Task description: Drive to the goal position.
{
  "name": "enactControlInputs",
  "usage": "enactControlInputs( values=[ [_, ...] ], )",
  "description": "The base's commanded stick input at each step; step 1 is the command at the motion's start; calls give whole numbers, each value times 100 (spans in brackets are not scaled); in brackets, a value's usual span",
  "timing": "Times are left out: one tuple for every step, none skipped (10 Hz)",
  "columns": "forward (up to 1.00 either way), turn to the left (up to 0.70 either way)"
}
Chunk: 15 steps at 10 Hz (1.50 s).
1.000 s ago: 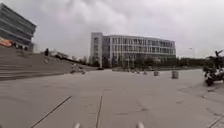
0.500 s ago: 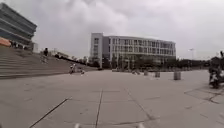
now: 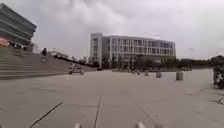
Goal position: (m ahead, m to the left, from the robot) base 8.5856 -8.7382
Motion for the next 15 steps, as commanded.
enactControlInputs(
  values=[
    [50, 0],
    [50, 0],
    [50, 0],
    [50, 0],
    [50, 0],
    [50, -3],
    [50, -10],
    [50, -17],
    [50, -25],
    [50, -25],
    [50, -25],
    [50, -25],
    [50, -25],
    [50, -25],
    [50, -25]
  ],
)
